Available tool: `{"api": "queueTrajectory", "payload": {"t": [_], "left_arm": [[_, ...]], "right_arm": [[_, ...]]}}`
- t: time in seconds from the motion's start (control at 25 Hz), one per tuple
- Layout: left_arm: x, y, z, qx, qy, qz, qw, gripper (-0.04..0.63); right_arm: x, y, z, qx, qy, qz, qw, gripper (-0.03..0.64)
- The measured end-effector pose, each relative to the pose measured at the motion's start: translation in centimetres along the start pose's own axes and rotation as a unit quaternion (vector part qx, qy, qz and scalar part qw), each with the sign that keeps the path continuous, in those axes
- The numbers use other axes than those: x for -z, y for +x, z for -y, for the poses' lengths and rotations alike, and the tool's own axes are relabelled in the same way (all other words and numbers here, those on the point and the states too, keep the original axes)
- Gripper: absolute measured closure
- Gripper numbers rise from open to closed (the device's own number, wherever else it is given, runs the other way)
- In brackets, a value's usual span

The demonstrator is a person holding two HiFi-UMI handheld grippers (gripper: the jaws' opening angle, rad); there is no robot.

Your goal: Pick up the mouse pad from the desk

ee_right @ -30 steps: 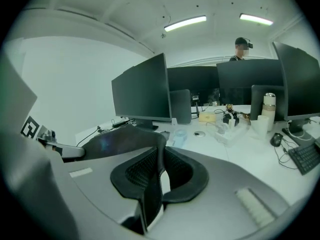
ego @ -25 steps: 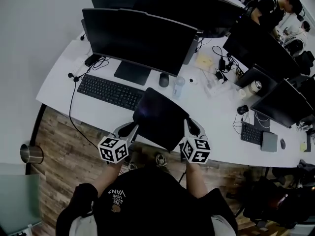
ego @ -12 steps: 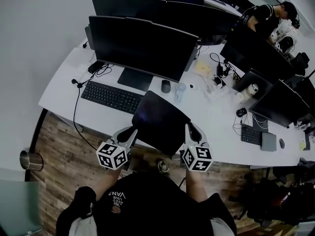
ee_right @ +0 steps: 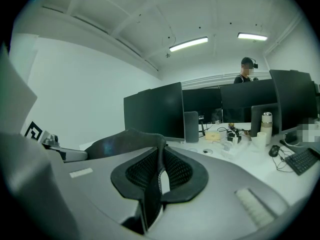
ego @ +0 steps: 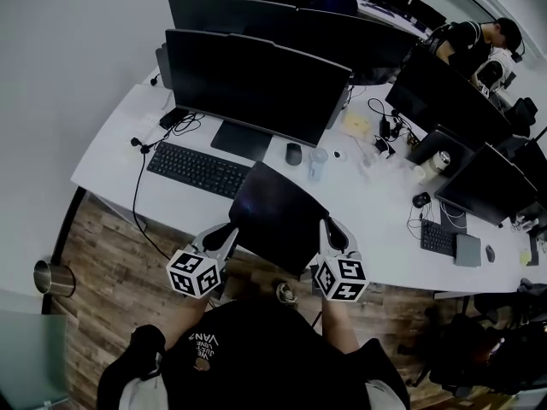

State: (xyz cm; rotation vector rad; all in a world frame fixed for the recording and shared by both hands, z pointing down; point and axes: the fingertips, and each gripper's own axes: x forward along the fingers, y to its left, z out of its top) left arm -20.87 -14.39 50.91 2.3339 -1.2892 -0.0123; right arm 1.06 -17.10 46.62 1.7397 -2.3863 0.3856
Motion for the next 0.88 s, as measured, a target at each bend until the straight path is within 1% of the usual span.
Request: {"api": "queueTrajectory", "payload": {"t": [0.64,0.88], "left_arm": [[-0.1,0.0,-0.2,-0.004,0.0,0.002,1.0,0.541],[-0.2,0.9,0.5,0.008,0.006,-0.001,0.9999,0.541]], "right_arm": [[0.2,0.8,0.0,-0.007,-0.006,-0.009,1.0,0.574],[-0.1,1.2,0.8,-0.007,-0.01,-0.01,1.0,0.574]]}}
